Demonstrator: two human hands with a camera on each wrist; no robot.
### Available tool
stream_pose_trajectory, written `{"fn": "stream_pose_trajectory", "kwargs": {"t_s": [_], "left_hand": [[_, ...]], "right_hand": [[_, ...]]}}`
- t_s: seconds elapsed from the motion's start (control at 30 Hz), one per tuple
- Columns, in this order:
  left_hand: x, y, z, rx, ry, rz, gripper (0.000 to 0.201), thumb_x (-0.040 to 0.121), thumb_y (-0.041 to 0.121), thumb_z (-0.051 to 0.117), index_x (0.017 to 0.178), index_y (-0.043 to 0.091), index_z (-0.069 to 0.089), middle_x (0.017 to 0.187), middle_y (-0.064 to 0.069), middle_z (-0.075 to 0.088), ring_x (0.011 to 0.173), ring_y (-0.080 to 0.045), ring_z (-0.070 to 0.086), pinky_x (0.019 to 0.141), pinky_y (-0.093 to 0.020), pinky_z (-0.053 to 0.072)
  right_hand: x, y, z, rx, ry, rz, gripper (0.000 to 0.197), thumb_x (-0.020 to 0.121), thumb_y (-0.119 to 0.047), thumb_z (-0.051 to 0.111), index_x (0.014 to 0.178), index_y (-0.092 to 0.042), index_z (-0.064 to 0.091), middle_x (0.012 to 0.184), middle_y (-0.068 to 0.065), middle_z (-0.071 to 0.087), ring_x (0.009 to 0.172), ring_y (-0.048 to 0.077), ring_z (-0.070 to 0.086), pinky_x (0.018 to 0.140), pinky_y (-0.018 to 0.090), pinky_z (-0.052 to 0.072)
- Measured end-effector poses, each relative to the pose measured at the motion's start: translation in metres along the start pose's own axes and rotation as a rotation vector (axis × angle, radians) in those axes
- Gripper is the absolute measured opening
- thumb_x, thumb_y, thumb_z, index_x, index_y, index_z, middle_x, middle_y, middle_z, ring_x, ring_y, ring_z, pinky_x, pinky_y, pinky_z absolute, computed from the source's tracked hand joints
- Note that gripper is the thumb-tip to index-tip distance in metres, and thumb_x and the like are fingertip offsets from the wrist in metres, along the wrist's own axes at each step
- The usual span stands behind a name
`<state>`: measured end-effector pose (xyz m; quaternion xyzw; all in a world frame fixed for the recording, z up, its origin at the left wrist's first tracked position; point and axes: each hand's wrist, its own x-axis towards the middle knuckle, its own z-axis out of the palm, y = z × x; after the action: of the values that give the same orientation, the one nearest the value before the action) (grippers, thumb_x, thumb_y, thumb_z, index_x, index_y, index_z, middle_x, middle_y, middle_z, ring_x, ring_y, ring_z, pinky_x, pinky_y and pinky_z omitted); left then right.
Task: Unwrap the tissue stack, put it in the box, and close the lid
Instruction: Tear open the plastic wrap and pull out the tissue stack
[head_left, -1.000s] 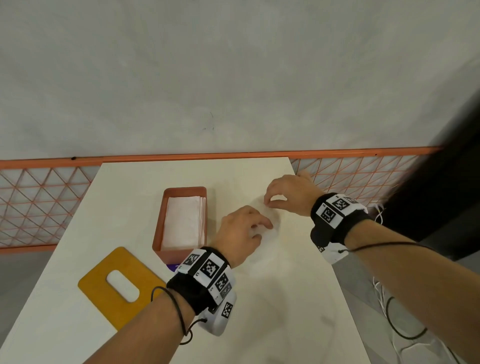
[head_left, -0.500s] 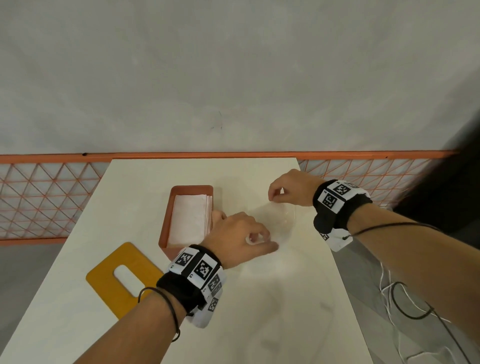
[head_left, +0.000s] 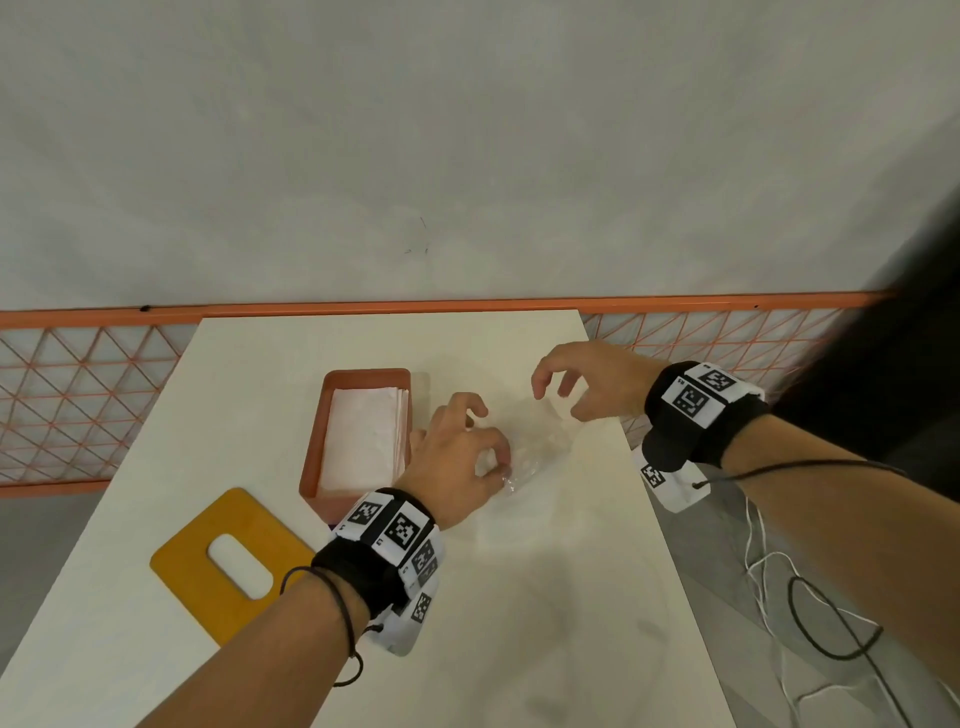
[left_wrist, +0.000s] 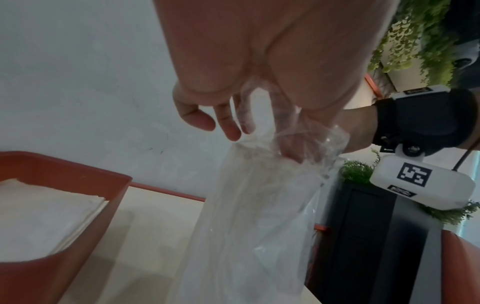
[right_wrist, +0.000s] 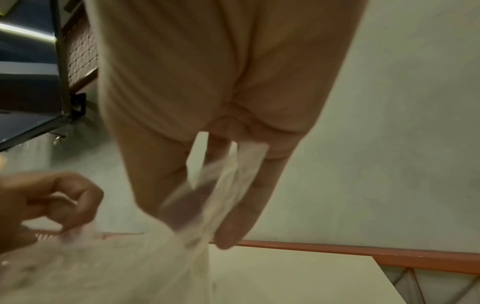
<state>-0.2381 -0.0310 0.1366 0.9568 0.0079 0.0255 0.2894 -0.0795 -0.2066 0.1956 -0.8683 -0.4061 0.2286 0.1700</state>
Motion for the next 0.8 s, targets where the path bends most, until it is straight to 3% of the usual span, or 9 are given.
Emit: {"fn": "stream_pose_trajectory", "kwargs": {"t_s": [0.1, 0.2, 0.27, 0.4, 0.5, 0.57, 0.67, 0.73, 0.8], "left_hand": [[0.002, -0.003, 0.003, 0.004, -0.012, -0.007, 0.020, 0.081, 0.040, 0.068, 0.099, 0.033, 0.065, 0.142, 0.011, 0.027, 0.130, -0.013, 0.033, 0.095, -0.037, 0.025], [0.006, -0.005, 0.003, -0.020, -0.103, -0.041, 0.052, 0.079, 0.047, 0.066, 0.128, 0.035, 0.052, 0.152, 0.013, 0.018, 0.136, -0.015, 0.031, 0.109, -0.045, 0.030], [0.009, -0.005, 0.001, -0.062, -0.137, -0.056, 0.071, 0.074, 0.051, 0.064, 0.139, 0.033, 0.042, 0.153, 0.012, 0.017, 0.137, -0.014, 0.032, 0.110, -0.049, 0.033], [0.011, -0.003, -0.003, -0.220, -0.162, -0.075, 0.084, 0.073, 0.033, 0.080, 0.144, 0.024, 0.036, 0.143, 0.007, 0.022, 0.129, -0.011, 0.036, 0.101, -0.019, 0.029], [0.013, -0.003, -0.004, -0.298, -0.179, -0.124, 0.098, 0.071, 0.033, 0.083, 0.149, 0.023, 0.025, 0.142, 0.005, 0.016, 0.125, -0.007, 0.028, 0.100, -0.018, 0.025], [0.013, -0.003, -0.003, -0.334, -0.187, -0.152, 0.102, 0.070, 0.036, 0.083, 0.151, 0.024, 0.022, 0.143, 0.005, 0.014, 0.123, -0.005, 0.024, 0.100, -0.019, 0.024], [0.011, -0.002, 0.001, -0.356, -0.155, -0.164, 0.105, 0.070, 0.034, 0.084, 0.151, 0.022, 0.020, 0.143, 0.004, 0.013, 0.127, -0.005, 0.024, 0.099, -0.016, 0.023], [0.008, -0.001, 0.003, -0.357, -0.126, -0.173, 0.108, 0.068, 0.034, 0.085, 0.151, 0.020, 0.018, 0.142, 0.006, 0.013, 0.126, -0.003, 0.022, 0.099, -0.014, 0.022], [0.005, -0.002, 0.007, -0.386, -0.094, -0.189, 0.110, 0.067, 0.034, 0.086, 0.151, 0.019, 0.018, 0.137, 0.011, 0.012, 0.120, 0.002, 0.020, 0.099, -0.012, 0.020]], "right_hand": [[-0.003, 0.003, 0.000, -0.038, 0.007, -0.056, 0.048, 0.072, 0.009, 0.060, 0.094, -0.033, 0.068, 0.106, -0.011, 0.065, 0.096, 0.013, 0.061, 0.072, 0.018, 0.048], [-0.007, 0.002, 0.005, -0.143, 0.037, -0.126, 0.044, 0.076, 0.001, 0.059, 0.095, -0.037, 0.071, 0.098, -0.021, 0.066, 0.099, 0.012, 0.055, 0.084, 0.031, 0.042], [-0.011, 0.000, 0.009, -0.177, 0.050, -0.158, 0.042, 0.079, -0.002, 0.058, 0.099, -0.037, 0.071, 0.098, -0.023, 0.065, 0.101, 0.011, 0.053, 0.091, 0.036, 0.038], [-0.021, -0.005, 0.019, -0.193, 0.129, -0.205, 0.041, 0.078, -0.003, 0.060, 0.109, -0.029, 0.066, 0.114, -0.011, 0.063, 0.108, 0.013, 0.053, 0.096, 0.043, 0.038], [-0.027, -0.009, 0.030, -0.208, 0.268, -0.254, 0.050, 0.076, 0.003, 0.059, 0.115, -0.028, 0.059, 0.122, -0.008, 0.054, 0.113, 0.012, 0.049, 0.090, 0.033, 0.032], [-0.028, -0.013, 0.039, -0.237, 0.255, -0.309, 0.050, 0.076, 0.006, 0.059, 0.114, -0.027, 0.060, 0.122, -0.006, 0.055, 0.110, 0.012, 0.050, 0.086, 0.029, 0.028], [-0.029, -0.015, 0.049, -0.280, 0.128, -0.327, 0.033, 0.087, -0.007, 0.058, 0.114, -0.024, 0.065, 0.120, -0.005, 0.060, 0.104, 0.017, 0.059, 0.088, 0.031, 0.036], [-0.031, -0.013, 0.048, -0.328, 0.123, -0.253, 0.026, 0.092, -0.020, 0.057, 0.116, -0.027, 0.065, 0.120, -0.009, 0.060, 0.098, 0.011, 0.060, 0.090, 0.032, 0.036], [-0.034, -0.010, 0.044, -0.284, 0.146, -0.194, 0.027, 0.088, -0.030, 0.063, 0.115, -0.029, 0.064, 0.116, -0.012, 0.060, 0.084, 0.005, 0.058, 0.086, 0.033, 0.041]]}}
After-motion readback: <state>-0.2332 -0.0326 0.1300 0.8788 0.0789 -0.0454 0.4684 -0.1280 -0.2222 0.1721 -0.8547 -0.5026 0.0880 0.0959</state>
